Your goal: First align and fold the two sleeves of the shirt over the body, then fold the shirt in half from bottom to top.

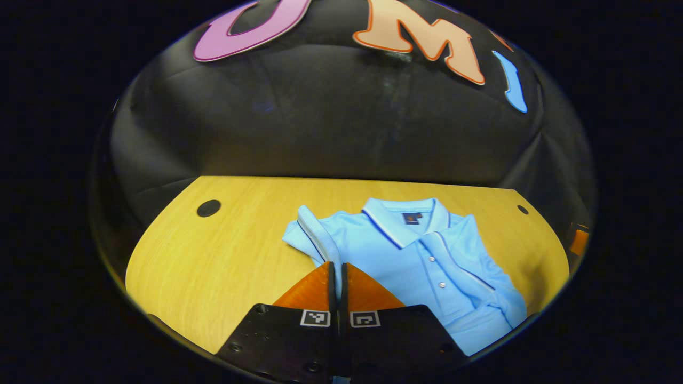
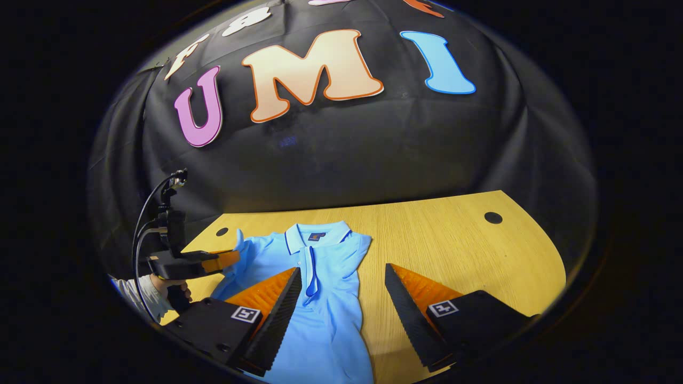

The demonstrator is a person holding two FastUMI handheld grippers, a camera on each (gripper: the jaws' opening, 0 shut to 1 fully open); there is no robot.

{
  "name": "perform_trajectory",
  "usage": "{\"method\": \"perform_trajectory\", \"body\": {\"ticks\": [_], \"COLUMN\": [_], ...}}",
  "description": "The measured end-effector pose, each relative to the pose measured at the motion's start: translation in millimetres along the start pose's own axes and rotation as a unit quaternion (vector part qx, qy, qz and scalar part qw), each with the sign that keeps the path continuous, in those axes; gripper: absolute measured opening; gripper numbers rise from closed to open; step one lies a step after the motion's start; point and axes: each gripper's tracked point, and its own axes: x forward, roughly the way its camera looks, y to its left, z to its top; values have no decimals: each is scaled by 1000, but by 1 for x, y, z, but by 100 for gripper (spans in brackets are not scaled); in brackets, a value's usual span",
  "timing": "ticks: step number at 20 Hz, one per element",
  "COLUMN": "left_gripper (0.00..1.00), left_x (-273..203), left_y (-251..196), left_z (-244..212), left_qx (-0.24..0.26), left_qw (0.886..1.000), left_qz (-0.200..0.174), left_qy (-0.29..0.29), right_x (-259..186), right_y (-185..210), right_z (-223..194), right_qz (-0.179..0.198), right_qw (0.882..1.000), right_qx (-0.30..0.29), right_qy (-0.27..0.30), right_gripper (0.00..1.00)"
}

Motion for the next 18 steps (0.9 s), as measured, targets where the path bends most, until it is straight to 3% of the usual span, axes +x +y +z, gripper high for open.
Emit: {"method": "perform_trajectory", "body": {"ticks": [7,9,11,14,15,16,18], "left_gripper": [0,3,27,99,99,96,96], "left_x": [17,14,6,-29,-46,-67,-107], "left_y": [-69,-78,-81,-69,-66,-61,-45], "left_z": [-21,-29,-30,-21,-17,-17,-21], "left_qx": [53,46,38,38,35,31,29], "left_qw": [997,996,995,996,996,996,997], "left_qz": [-49,-67,-86,-80,-77,-73,-60], "left_qy": [22,36,32,-7,-20,-29,-46], "right_x": [2,2,-2,-27,-38,-50,-78], "right_y": [-5,-5,-4,0,2,3,2], "right_z": [-11,-16,-22,-29,-32,-36,-49], "right_qz": [-12,-19,-26,-28,-24,-22,-19], "right_qw": [1000,1000,1000,999,999,999,998], "right_qx": [1,-6,-11,-24,-33,-43,-60], "right_qy": [5,7,10,-4,-7,-11,-12], "right_gripper": [94,98,98,98,94,98,95]}}
